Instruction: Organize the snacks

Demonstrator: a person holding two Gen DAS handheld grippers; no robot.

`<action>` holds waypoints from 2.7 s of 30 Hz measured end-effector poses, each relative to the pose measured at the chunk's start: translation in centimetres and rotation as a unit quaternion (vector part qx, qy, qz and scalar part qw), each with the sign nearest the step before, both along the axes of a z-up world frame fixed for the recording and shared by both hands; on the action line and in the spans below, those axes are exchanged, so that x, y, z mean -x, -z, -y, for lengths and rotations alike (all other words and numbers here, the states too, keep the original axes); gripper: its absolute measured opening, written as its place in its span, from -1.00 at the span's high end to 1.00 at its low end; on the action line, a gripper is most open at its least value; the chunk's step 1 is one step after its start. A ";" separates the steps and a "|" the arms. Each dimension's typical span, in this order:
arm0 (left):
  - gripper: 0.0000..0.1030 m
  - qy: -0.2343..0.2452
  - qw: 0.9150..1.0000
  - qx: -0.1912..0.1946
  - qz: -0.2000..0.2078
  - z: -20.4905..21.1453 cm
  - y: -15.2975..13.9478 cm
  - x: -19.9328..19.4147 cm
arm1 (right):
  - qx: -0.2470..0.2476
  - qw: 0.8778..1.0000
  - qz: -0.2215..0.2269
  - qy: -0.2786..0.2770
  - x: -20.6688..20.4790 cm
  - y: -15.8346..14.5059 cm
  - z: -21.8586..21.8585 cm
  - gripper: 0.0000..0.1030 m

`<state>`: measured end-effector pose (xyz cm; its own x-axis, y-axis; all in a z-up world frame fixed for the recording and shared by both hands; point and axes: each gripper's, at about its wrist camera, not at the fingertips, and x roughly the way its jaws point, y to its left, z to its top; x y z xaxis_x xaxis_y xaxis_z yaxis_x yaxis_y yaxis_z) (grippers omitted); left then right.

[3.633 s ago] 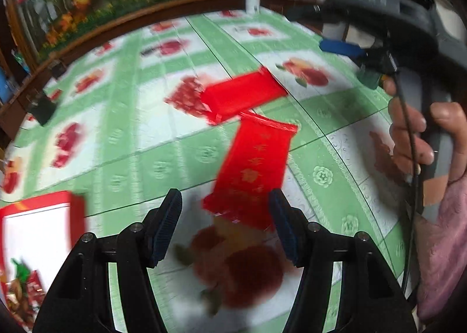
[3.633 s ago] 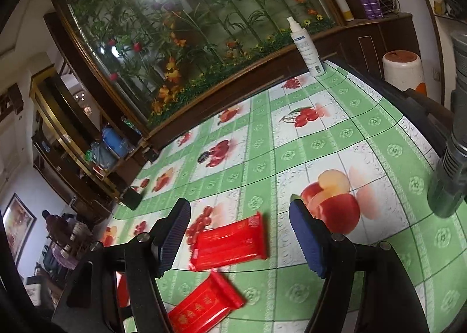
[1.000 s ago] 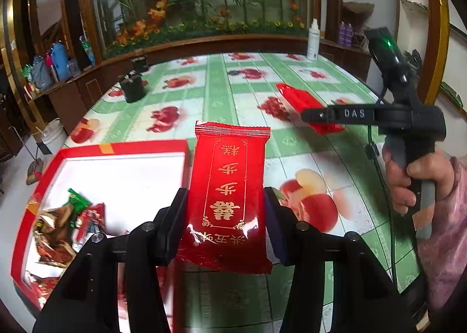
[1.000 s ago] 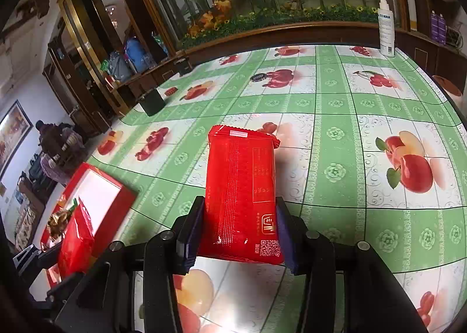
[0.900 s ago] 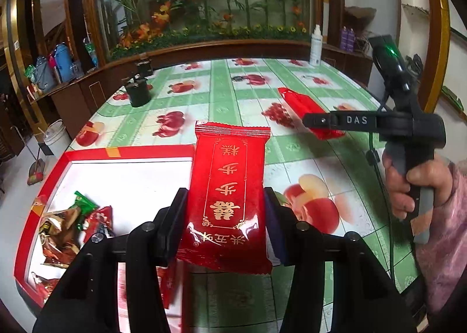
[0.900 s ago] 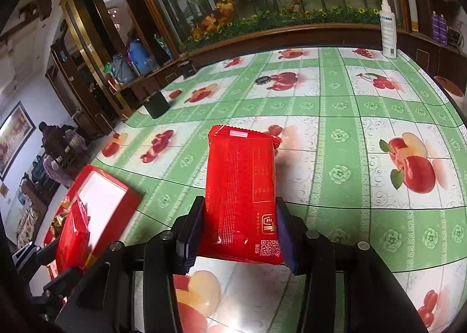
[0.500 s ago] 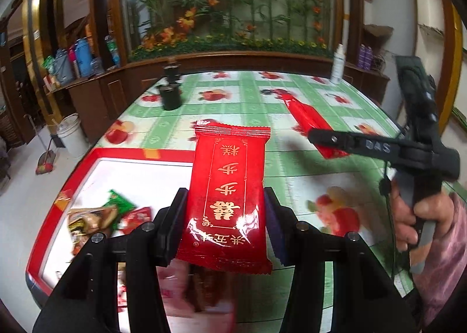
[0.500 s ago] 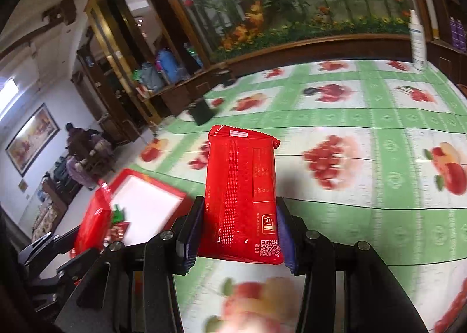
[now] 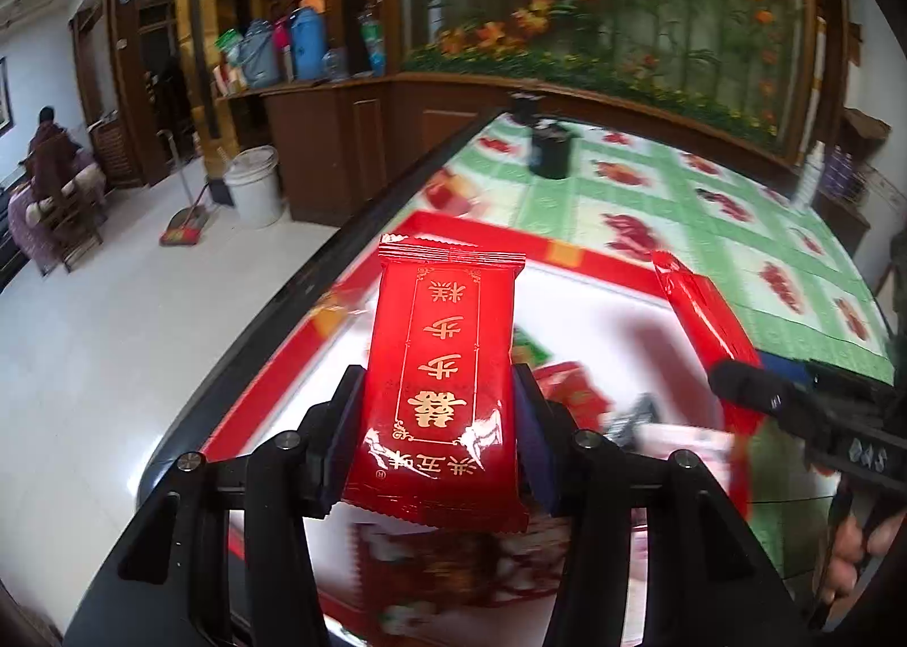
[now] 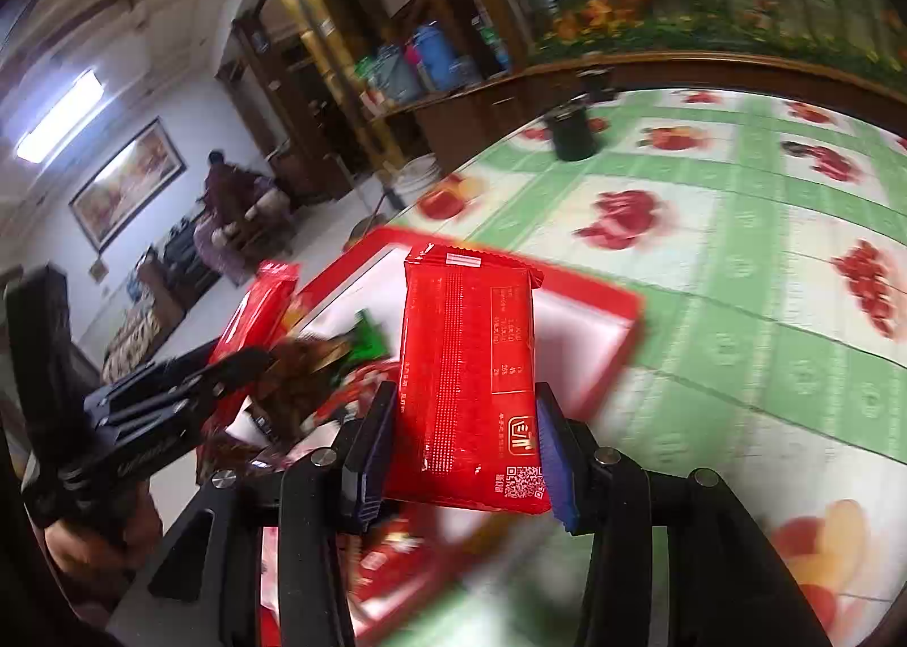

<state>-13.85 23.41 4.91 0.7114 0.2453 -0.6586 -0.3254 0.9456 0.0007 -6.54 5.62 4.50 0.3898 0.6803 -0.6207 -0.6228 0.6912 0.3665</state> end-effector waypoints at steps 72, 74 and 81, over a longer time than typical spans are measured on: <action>-0.66 -0.074 0.989 -0.109 0.066 6.0 -3.8 3.3 | -0.020 0.977 0.206 0.048 6.7 -4.1 1.8 -0.68; -0.66 -0.080 0.989 -0.103 0.065 5.7 -3.6 3.6 | -0.011 0.976 0.214 0.038 7.1 -3.9 1.3 -0.68; -0.66 -0.097 0.987 -0.102 0.073 4.9 -3.4 4.4 | 0.001 0.973 0.228 0.025 7.9 -3.6 0.7 -0.68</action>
<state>-18.30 18.55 8.35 0.7217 0.5031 -0.4755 -0.5108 0.8506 0.1247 -14.41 4.95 8.15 0.6573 0.6523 -0.3774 -0.6862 0.7251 0.0582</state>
